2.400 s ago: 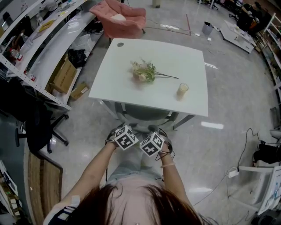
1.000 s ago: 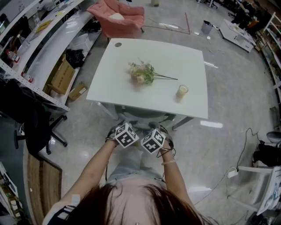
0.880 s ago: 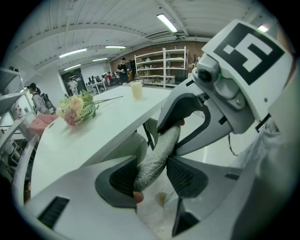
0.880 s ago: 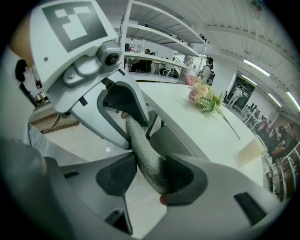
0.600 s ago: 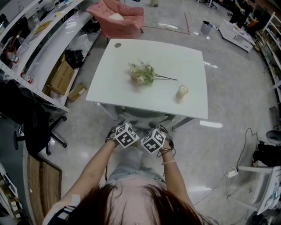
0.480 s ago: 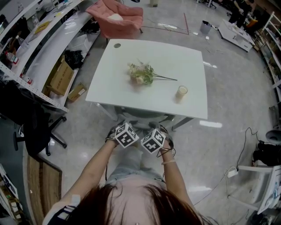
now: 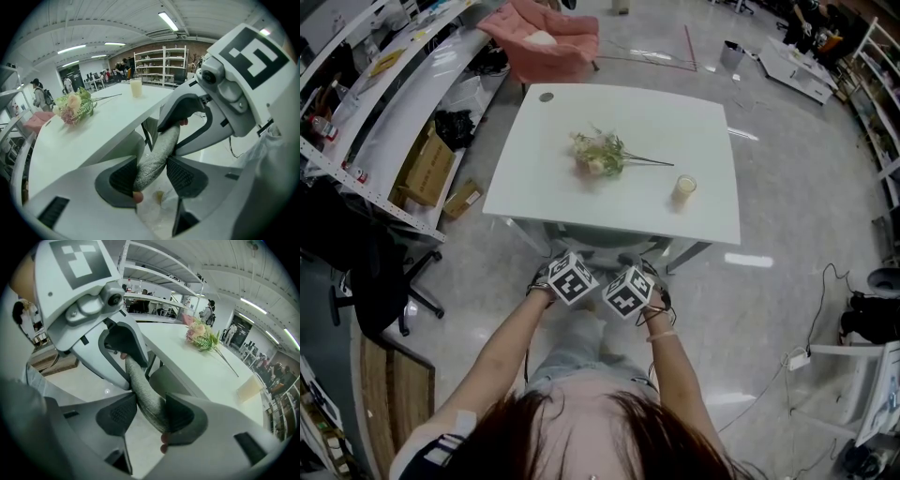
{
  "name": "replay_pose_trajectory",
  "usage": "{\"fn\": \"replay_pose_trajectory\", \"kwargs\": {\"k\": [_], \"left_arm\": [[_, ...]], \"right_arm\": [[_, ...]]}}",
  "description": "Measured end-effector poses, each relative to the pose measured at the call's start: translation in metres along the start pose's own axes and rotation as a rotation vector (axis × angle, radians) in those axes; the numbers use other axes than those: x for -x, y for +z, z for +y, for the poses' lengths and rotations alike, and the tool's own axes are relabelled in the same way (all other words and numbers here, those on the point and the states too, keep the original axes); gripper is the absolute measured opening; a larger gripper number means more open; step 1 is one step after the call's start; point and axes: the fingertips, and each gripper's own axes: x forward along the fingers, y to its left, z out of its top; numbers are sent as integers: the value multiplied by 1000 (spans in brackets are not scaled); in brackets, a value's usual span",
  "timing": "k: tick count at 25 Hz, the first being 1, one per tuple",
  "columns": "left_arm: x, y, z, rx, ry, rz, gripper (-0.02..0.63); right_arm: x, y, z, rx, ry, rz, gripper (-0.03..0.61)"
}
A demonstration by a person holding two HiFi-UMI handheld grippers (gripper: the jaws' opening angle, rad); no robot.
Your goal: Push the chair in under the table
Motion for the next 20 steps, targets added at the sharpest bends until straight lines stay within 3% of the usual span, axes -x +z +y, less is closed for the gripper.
{"fn": "replay_pose_trajectory", "kwargs": {"k": [5, 8, 12, 17, 20], "left_arm": [[4, 1, -1, 9, 7, -6, 203], [13, 5, -1, 44, 32, -32, 209], [38, 5, -3, 152, 99, -123, 207], [81, 2, -28, 349, 169, -278, 141], [104, 8, -54, 390, 169, -360, 141]], "right_arm": [[10, 2, 1, -22, -53, -23, 199], [24, 3, 0, -94, -55, -72, 197], [57, 5, -3, -230, -86, -199, 108], [93, -14, 9, -327, -117, -275, 77], [111, -23, 18, -363, -123, -313, 66]]}}
